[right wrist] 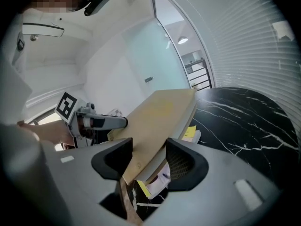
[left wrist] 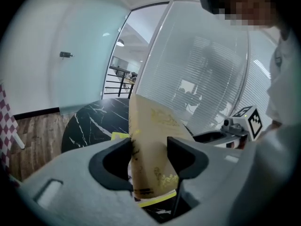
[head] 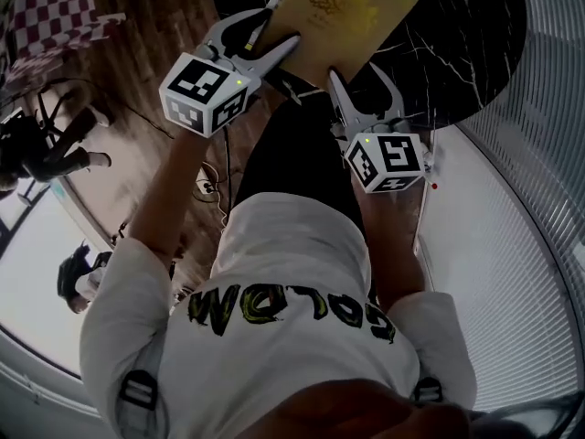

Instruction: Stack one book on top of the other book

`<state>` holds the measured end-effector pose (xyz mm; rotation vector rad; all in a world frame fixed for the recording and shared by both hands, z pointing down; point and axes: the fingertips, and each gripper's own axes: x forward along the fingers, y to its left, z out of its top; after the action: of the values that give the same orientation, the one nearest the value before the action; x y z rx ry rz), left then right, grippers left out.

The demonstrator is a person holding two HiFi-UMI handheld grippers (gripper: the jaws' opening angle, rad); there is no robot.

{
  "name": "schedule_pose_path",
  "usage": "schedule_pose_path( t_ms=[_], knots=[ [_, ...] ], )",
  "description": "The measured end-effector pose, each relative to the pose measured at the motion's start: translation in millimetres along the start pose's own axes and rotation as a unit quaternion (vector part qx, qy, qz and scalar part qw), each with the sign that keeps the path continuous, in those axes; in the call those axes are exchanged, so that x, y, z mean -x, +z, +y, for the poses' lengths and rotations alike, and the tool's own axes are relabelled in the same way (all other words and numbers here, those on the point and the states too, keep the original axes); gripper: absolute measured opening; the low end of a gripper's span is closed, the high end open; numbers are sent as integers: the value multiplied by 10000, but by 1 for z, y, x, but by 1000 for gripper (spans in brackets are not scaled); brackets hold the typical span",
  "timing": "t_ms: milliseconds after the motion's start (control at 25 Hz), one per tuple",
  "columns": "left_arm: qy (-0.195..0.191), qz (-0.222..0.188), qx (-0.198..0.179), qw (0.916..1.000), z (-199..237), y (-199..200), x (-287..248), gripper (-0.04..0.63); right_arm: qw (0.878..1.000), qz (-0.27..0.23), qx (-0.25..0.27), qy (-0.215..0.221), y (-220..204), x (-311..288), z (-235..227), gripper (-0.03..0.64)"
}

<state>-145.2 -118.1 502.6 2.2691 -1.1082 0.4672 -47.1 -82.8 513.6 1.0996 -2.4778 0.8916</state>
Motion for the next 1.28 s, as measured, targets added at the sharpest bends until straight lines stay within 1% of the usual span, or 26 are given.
schedule_pose_path(
  t_ms=[200,400,600,1000,1280],
  knots=[
    [-7,165,222,9996,25,-30,-17,239,9996,259,-106,13,-25,-28,-9,224],
    [21,204,302,9993,48,-49,-33,239,9993,333,-173,22,-42,-54,-20,224],
    [-8,332,419,9986,59,-67,-41,239,9985,470,-271,7,-58,-67,-24,224],
    [-56,455,414,9981,72,-82,-59,239,9973,620,-399,-69,-75,-82,-35,224],
    [-30,544,495,9973,77,-93,-64,239,9971,677,-324,-130,-80,-87,-38,218]
  ],
)
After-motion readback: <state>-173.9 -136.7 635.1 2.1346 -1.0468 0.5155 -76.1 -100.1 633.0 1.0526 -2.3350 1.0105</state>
